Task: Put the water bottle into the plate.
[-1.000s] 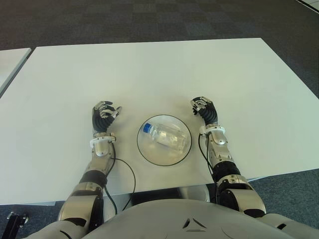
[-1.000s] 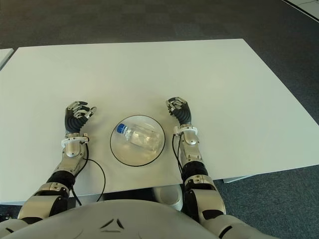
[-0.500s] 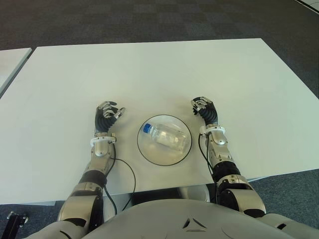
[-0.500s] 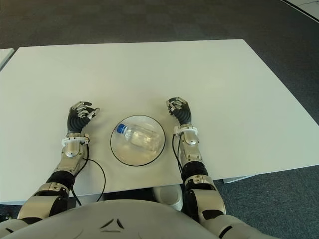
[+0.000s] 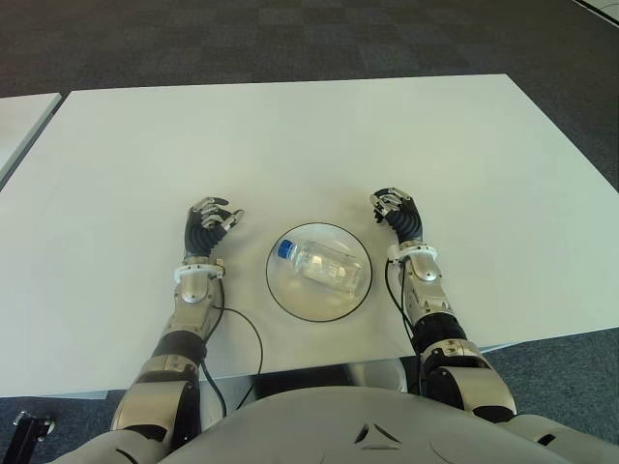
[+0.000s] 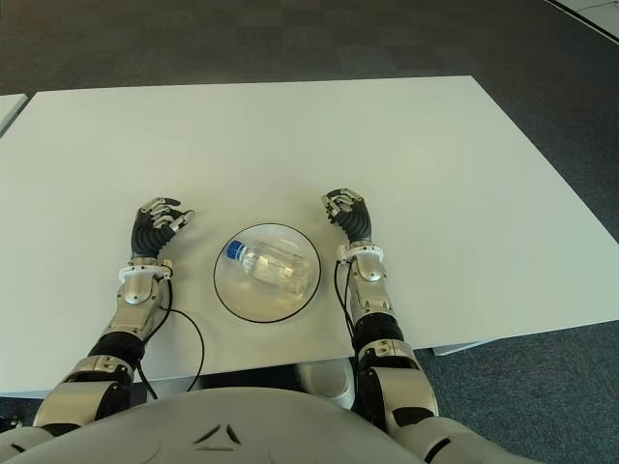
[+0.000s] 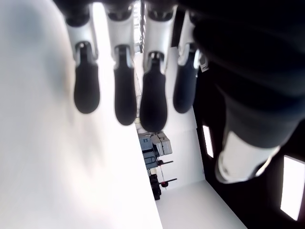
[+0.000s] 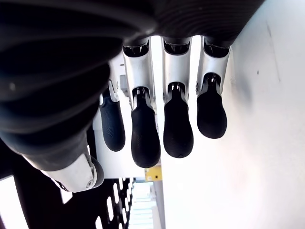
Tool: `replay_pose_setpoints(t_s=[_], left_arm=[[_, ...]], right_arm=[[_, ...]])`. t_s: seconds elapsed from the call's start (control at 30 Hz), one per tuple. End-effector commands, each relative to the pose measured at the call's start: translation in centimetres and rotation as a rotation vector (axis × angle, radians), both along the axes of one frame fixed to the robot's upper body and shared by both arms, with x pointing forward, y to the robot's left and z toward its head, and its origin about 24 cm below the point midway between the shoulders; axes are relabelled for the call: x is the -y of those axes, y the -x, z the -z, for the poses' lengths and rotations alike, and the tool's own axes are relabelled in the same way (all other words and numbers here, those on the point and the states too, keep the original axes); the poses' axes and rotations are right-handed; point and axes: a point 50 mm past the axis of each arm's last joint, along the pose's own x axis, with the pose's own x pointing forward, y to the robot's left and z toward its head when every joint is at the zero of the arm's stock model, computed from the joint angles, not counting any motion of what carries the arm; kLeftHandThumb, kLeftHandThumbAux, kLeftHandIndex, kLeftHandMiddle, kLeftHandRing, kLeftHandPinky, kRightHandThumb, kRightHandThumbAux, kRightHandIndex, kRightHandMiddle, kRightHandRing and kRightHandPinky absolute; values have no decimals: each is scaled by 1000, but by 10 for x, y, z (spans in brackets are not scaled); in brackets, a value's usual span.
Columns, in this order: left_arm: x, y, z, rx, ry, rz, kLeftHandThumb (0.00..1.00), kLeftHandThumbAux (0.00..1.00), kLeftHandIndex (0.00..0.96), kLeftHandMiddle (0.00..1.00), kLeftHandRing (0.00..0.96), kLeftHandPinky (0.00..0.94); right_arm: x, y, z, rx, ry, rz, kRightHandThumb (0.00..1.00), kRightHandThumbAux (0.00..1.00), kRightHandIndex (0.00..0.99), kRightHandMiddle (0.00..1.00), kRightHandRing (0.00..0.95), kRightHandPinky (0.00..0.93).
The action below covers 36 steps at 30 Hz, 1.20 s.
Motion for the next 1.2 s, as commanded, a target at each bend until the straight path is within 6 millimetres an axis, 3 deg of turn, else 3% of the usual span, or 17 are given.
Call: replay_pose_setpoints(t_s=[0.03, 1.2], left_arm=[[-1, 11, 14, -79, 14, 3, 706, 717, 432, 657, 653, 634], [0, 11, 9, -64, -15, 13, 706, 716, 433, 664, 661, 653]], right_arm=[[1, 6, 11, -59, -5, 10, 707, 729, 438, 694, 682, 686], [0, 7, 11, -55, -18, 14, 707, 728, 438, 704, 691, 694]])
